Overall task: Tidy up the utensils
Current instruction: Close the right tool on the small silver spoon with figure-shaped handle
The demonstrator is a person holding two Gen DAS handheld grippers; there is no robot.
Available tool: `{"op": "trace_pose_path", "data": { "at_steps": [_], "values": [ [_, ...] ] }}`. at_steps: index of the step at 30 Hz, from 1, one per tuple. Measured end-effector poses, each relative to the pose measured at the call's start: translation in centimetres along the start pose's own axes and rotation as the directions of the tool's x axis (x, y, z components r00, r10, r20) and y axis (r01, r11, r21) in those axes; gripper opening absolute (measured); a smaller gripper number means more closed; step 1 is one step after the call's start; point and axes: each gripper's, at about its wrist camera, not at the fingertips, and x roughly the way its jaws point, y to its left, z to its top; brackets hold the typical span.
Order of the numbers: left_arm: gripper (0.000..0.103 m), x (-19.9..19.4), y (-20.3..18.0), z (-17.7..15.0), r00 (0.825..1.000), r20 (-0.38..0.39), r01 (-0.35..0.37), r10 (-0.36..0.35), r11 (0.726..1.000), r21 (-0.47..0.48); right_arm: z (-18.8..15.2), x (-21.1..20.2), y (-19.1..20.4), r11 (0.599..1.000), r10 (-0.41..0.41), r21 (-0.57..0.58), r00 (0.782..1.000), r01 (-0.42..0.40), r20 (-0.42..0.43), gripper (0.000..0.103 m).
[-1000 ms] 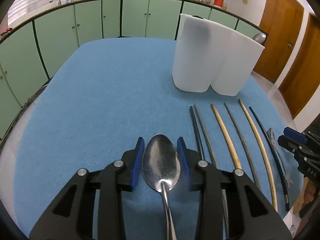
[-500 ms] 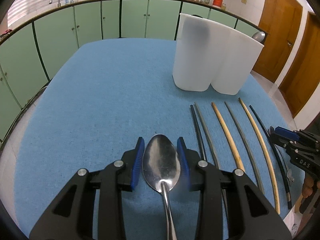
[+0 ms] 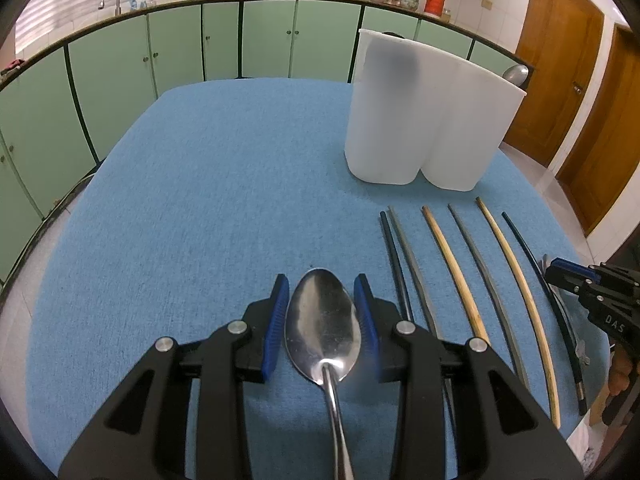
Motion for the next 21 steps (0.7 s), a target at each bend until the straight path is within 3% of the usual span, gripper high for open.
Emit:
{"op": "trace_pose_path", "data": {
  "at_steps": [9, 13, 21],
  "values": [
    [0.032, -0.2, 0.0, -0.1, 1.000, 0.001, 0.001, -0.001, 1.000, 0.004, -0.1, 0.3, -1.1, 0.999, -0.042, 0.017, 0.999, 0.042, -0.012, 0.014],
    [0.032, -0.2, -0.1, -0.1, 1.000, 0.002, 0.001, -0.001, 1.000, 0.006, 0.1, 0.0, -1.0, 1.000, -0.019, 0.022, 1.000, 0.019, 0.000, 0.022],
    [0.032, -0.3, 0.0, -0.1, 1.000, 0.005, 0.003, -0.003, 1.000, 0.006, -0.1, 0.7, -0.5, 1.000, -0.020, 0.010, 0.999, 0.020, -0.027, 0.023]
  ]
}}
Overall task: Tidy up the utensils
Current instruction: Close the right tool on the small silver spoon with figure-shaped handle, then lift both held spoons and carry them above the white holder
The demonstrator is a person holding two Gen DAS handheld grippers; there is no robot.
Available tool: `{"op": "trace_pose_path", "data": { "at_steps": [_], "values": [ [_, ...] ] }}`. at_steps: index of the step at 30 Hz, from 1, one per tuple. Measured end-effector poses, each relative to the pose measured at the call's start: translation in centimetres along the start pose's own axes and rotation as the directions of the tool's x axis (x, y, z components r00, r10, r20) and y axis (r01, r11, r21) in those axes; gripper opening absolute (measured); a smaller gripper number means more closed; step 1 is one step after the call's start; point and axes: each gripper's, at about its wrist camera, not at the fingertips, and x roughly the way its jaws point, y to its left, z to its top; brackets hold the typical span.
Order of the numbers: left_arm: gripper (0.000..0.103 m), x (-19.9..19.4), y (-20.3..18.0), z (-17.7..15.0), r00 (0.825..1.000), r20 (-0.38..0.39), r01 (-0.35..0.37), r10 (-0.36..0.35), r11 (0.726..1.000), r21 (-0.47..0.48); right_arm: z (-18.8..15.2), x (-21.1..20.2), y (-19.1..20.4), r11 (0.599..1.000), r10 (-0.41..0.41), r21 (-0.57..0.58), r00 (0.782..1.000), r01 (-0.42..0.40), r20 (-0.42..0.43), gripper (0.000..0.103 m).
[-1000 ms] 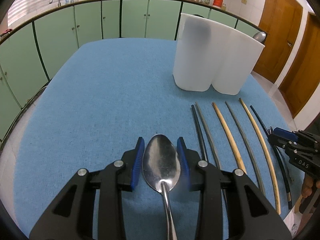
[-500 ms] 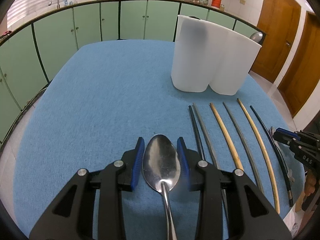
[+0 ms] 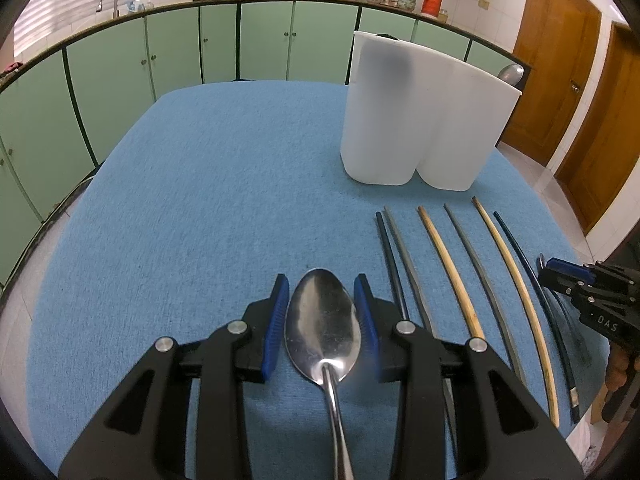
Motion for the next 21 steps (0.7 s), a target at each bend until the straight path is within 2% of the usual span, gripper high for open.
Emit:
{"op": "trace_pose_path", "data": {
  "at_steps": [2, 3, 4, 6, 16, 17, 18, 21],
  "values": [
    [0.032, -0.01, -0.02, -0.01, 1.000, 0.001, 0.001, -0.001, 1.000, 0.001, 0.02, 0.00, 0.01, 1.000, -0.006, 0.002, 1.000, 0.006, 0.001, 0.023],
    [0.032, -0.07, 0.00, -0.04, 1.000, 0.002, 0.002, -0.002, 1.000, 0.002, 0.09, 0.02, 0.04, 1.000, -0.014, 0.000, 1.000, 0.014, 0.002, 0.027],
    [0.032, -0.12, -0.01, -0.05, 1.000, 0.003, 0.003, -0.003, 1.000, 0.003, 0.13, -0.05, 0.04, 1.000, -0.027, -0.002, 1.000, 0.027, 0.004, 0.036],
    [0.032, -0.20, 0.08, -0.05, 1.000, 0.004, 0.003, -0.003, 1.000, 0.003, 0.18, 0.00, -0.04, 0.999, -0.044, -0.002, 0.999, 0.044, 0.002, 0.041],
    [0.032, -0.20, 0.04, 0.01, 1.000, 0.005, 0.002, -0.002, 1.000, 0.003, 0.86, 0.69, 0.23, 0.999, -0.048, -0.014, 0.998, 0.048, -0.031, 0.040],
    [0.032, -0.18, 0.09, 0.02, 1.000, 0.005, 0.002, -0.002, 1.000, 0.002, 0.88, 0.75, 0.30, 0.999, -0.052, -0.012, 0.998, 0.052, -0.033, 0.038],
    [0.032, -0.15, 0.12, 0.04, 1.000, 0.005, 0.002, -0.002, 1.000, 0.001, 0.85, 0.75, 0.35, 0.999, -0.054, -0.006, 0.998, 0.054, -0.034, 0.029],
    [0.032, -0.20, 0.17, 0.03, 1.000, 0.005, 0.003, -0.003, 1.000, 0.000, 0.82, 0.58, 0.43, 0.998, -0.057, 0.004, 0.998, 0.057, -0.031, 0.026]
  ]
}}
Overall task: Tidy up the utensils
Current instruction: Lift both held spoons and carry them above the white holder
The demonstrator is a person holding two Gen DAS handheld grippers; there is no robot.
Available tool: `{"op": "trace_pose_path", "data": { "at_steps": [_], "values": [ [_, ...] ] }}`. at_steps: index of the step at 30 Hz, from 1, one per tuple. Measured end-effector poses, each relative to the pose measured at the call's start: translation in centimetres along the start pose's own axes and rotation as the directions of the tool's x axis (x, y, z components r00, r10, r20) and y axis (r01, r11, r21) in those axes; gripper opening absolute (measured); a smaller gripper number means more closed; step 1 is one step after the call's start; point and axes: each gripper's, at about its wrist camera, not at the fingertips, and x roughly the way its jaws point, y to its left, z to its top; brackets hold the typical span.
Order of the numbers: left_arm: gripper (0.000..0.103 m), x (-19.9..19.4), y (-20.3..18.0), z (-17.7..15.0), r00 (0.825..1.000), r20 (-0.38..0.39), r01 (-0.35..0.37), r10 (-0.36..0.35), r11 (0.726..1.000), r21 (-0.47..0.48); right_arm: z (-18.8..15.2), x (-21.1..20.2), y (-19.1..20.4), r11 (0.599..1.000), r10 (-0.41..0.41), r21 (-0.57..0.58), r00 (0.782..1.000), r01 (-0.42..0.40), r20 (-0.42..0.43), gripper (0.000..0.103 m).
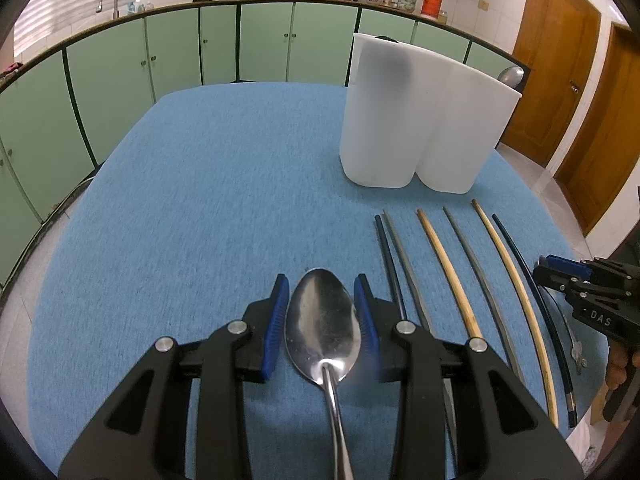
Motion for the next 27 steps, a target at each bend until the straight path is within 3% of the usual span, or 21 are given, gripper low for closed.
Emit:
{"op": "trace_pose_path", "data": {
  "at_steps": [3, 8, 16, 21, 27],
  "values": [
    [0.032, -0.2, 0.0, 0.0, 1.000, 0.007, 0.002, -0.002, 1.000, -0.001, -0.2, -0.4, -0.1, 1.000, -0.002, 0.006, 1.000, 0.002, 0.020, 0.026],
    [0.032, -1.2, 0.4, 0.3, 0.999, 0.040, 0.007, -0.007, 1.000, -0.014, -0.3, -2.6, 0.1, 1.000, 0.023, -0.006, 0.992, -0.022, 0.124, 0.026],
    [0.032, -3.7, 1.0, 1.5, 0.989, 0.148, 0.031, -0.025, 0.999, -0.035, 0.3, -6.3, -0.2, 0.999, 0.051, -0.010, 0.956, -0.050, 0.288, 0.026],
    [0.032, -5.3, 1.1, 2.4, 0.972, 0.232, 0.049, -0.039, 0.998, -0.037, 1.4, -8.1, -0.4, 0.999, 0.052, -0.006, 0.932, -0.054, 0.358, 0.026],
    [0.032, -7.3, 0.9, 3.4, 0.940, 0.337, 0.064, -0.051, 0.998, -0.028, 2.5, -9.6, -0.3, 0.997, 0.070, 0.003, 0.901, -0.079, 0.429, 0.026]
  ]
}}
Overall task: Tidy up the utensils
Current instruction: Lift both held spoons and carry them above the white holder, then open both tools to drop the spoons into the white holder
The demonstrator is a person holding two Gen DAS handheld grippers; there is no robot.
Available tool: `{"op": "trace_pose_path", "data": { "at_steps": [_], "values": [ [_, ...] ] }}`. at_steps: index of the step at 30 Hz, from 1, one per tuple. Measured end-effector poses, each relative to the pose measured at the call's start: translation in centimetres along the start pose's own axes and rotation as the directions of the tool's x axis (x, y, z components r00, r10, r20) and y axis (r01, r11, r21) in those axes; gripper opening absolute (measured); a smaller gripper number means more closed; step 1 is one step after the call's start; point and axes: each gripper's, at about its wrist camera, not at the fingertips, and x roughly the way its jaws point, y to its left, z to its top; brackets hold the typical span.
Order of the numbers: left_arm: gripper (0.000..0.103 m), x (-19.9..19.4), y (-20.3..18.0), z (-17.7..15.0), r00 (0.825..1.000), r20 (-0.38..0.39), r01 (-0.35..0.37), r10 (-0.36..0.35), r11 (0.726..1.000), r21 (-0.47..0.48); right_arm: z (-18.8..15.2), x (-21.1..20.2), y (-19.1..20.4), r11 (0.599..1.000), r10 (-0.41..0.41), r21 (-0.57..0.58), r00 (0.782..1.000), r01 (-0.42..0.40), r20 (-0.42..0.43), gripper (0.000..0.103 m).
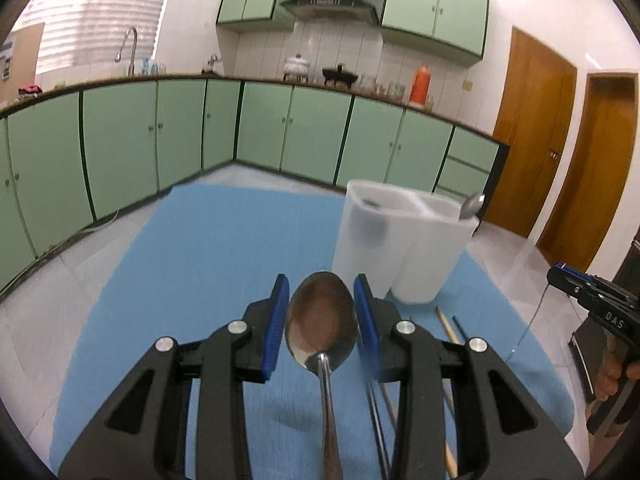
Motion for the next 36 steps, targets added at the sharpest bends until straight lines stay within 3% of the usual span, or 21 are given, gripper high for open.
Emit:
{"op": "trace_pose_path", "data": {
  "at_steps": [11, 24, 29, 36],
  "values": [
    [0.032, -0.8, -1.1, 3.8, 0.988, 0.154, 0.026, -0.031, 0.999, 0.031, 3.9, -0.5, 1.0, 0.999, 0.024, -0.026, 0.996, -0.022, 0.082, 0.026],
    [0.032, -0.2, -4.5, 13.0, 0.947, 0.300, 0.099, -0.116, 0.993, 0.072, 11.5, -0.5, 2.8, 0.994, 0.107, -0.059, 0.975, -0.098, 0.197, 0.026],
    [0.032, 2.1, -6.8, 16.1, 0.930, 0.342, 0.108, -0.137, 0.989, 0.104, 14.7, 1.2, 3.4, 0.994, 0.100, -0.063, 0.967, -0.087, 0.233, 0.026],
    [0.032, 7.6, -7.6, 16.4, 0.939, 0.318, 0.101, -0.131, 0.989, 0.109, 15.4, 6.6, 2.4, 0.998, 0.062, -0.035, 0.979, -0.056, 0.194, 0.026]
  ]
}}
